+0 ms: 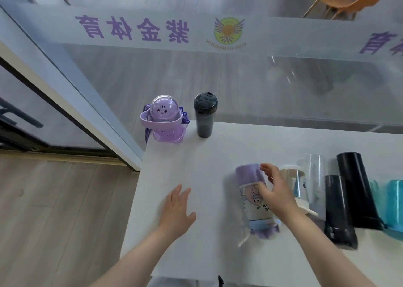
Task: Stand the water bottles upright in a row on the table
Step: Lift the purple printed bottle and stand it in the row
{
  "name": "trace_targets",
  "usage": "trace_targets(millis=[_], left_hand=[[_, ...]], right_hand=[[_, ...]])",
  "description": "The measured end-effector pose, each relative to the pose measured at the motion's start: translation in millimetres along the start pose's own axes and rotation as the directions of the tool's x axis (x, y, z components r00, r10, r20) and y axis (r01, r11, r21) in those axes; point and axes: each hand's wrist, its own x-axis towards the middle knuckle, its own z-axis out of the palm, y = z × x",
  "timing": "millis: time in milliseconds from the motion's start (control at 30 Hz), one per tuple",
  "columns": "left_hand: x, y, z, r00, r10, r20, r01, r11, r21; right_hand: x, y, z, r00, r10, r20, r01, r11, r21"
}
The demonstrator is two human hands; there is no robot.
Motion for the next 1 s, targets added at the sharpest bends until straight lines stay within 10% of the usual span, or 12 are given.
trace_targets(millis=[300,600,1000], left_hand=[[-6,67,40,0.985,0.136,0.107,-0.104,0.960,-0.259],[-26,115,71,0.914,0.229,0.335,0.073,0.719,-0.692],[-43,112,60,0.951,0.190,0.244,-0.007,0.802,-0.597]], right_hand=[[-71,50,-8,0.995,0.093,0.035,-0.093,0.996,-0.019],[-96,65,8,0.980,0.187,0.073,-0.198,0.959,0.204],[-112,63,17,0.947,0.294,0.126,-0.320,0.891,0.323]])
